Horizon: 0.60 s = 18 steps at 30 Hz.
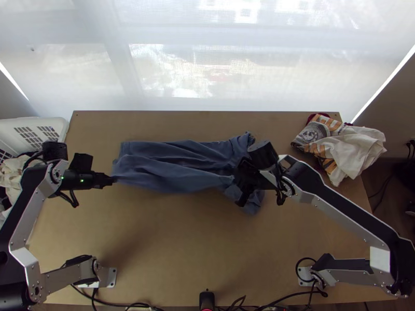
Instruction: Fold the t-shirt
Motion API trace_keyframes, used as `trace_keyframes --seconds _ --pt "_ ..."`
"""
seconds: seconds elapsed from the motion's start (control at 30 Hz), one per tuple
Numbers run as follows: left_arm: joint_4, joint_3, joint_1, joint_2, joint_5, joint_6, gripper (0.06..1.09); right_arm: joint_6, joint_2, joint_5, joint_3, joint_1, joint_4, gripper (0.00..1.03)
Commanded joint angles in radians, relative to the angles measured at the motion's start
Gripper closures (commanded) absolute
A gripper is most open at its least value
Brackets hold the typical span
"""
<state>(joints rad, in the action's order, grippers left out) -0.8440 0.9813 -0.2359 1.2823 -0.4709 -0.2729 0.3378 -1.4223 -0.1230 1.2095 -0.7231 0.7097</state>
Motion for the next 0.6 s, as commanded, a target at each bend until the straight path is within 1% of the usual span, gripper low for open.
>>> trace_keyframes --seconds 0.0,0.23,0.4,0.43,0.47,0.5,0.57 --pt "-0.050 -0.067 -0.102 -0.070 -0.009 -0.106 1.05 0.004 0.089 0.000 -0.114 -0.085 0.063 1.00" --pt "-0.053 -0.174 -0.191 -0.109 -0.011 -0.219 1.05 0.003 0.163 -0.001 -0.258 -0.116 0.073 1.00" --pt "-0.047 -0.227 -0.207 -0.107 -0.012 -0.253 1.04 0.003 0.166 -0.001 -0.275 -0.124 0.071 1.00" --pt "-0.049 -0.228 -0.207 -0.106 -0.012 -0.252 1.02 0.003 0.166 -0.001 -0.272 -0.125 0.071 1.00" --pt "-0.047 -0.227 -0.207 -0.106 -0.012 -0.250 0.98 0.003 0.166 -0.001 -0.271 -0.128 0.071 1.00" --pt "-0.050 -0.224 -0.207 -0.104 -0.012 -0.247 0.89 0.003 0.164 -0.001 -0.269 -0.130 0.071 1.00" --pt "-0.061 -0.210 -0.204 -0.098 -0.012 -0.246 0.63 0.003 0.163 -0.001 -0.269 -0.133 0.070 1.00"
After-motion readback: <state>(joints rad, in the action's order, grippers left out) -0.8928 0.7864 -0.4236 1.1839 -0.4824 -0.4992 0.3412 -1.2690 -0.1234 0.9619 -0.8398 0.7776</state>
